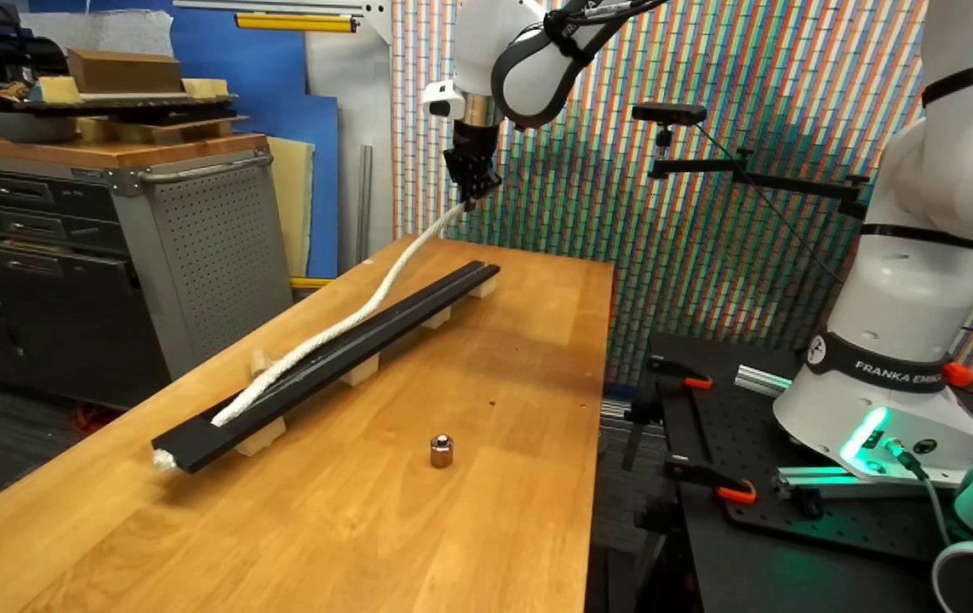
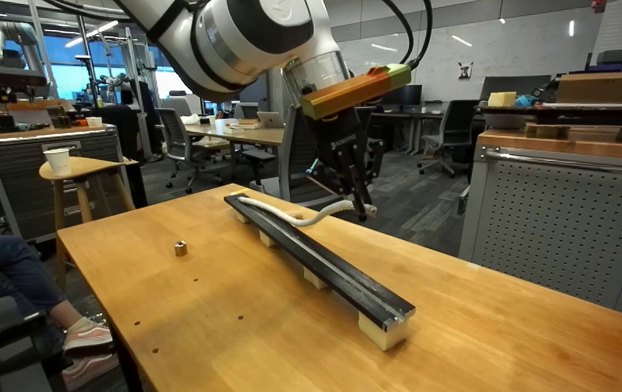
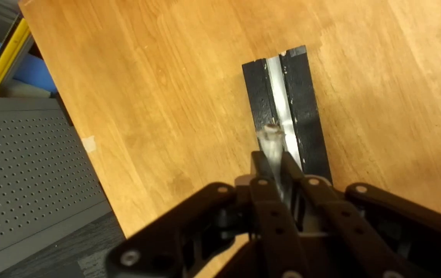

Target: Put the rope along the center of the black object

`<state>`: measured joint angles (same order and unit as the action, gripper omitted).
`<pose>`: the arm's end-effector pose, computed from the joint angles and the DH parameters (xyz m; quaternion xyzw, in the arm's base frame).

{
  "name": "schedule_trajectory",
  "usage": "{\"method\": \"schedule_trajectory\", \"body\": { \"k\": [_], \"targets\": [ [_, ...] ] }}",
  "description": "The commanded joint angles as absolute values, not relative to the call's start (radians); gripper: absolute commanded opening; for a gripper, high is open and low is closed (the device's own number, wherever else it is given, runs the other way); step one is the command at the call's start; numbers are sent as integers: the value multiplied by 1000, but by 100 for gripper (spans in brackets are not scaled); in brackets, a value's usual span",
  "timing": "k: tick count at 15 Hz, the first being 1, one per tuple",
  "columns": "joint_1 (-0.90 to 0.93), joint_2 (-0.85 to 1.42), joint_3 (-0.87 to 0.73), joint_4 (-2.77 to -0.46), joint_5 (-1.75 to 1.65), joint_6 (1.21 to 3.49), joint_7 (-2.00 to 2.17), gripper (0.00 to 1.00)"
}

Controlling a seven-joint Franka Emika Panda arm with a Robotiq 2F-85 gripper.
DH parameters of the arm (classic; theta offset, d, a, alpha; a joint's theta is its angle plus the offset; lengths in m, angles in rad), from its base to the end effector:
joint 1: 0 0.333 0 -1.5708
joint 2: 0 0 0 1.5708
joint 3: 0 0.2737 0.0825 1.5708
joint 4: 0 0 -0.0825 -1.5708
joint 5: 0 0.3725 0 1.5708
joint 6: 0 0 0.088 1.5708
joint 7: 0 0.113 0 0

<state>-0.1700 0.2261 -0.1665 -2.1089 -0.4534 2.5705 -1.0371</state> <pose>0.5486 -0.1849 0.2943 0.8448 0.4976 -0.0146 0.1960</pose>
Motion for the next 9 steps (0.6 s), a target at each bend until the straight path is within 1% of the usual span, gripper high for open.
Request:
{"method": "schedule_trajectory", "body": {
  "k": [1,9],
  "targets": [
    [-197,216,-187,-2107,-467,2569,-1030,3],
    [-214,242,-188,-2144,-444,2573,-1034,3]
  ]
}}
